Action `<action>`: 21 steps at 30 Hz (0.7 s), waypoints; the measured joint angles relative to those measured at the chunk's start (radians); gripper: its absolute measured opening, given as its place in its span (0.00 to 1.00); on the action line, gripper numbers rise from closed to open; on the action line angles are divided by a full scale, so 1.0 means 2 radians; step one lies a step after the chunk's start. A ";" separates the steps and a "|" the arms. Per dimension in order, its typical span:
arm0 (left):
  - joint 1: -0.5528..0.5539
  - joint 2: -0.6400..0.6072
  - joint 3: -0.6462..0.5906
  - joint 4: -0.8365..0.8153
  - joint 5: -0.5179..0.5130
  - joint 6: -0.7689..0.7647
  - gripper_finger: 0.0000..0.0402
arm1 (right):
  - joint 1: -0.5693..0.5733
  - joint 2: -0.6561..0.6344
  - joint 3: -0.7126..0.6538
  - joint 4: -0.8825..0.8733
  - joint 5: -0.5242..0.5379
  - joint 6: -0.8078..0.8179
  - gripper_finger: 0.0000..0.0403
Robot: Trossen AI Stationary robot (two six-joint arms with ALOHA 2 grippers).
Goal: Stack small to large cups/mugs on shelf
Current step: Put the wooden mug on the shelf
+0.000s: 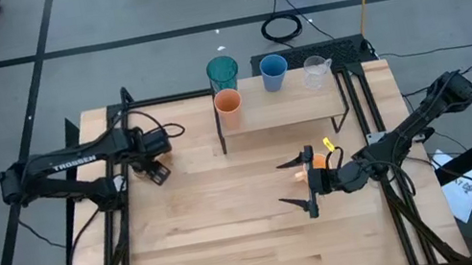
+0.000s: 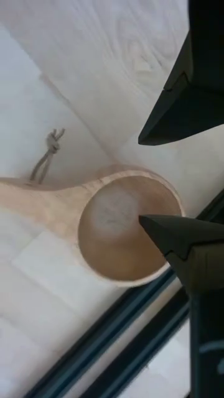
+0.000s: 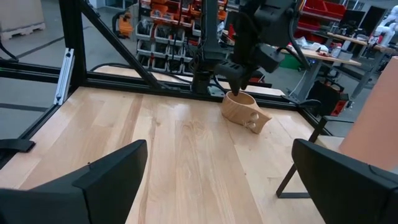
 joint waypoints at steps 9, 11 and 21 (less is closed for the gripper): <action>0.000 0.000 -0.043 0.030 0.006 -0.010 0.49 | 0.000 0.000 0.000 0.000 0.000 0.000 0.97; 0.000 0.000 -0.051 0.035 0.006 -0.009 0.49 | 0.000 0.000 0.000 0.000 0.000 -0.001 0.97; 0.000 0.000 -0.058 0.044 0.007 -0.006 0.49 | 0.000 0.000 0.000 0.000 0.000 0.000 0.97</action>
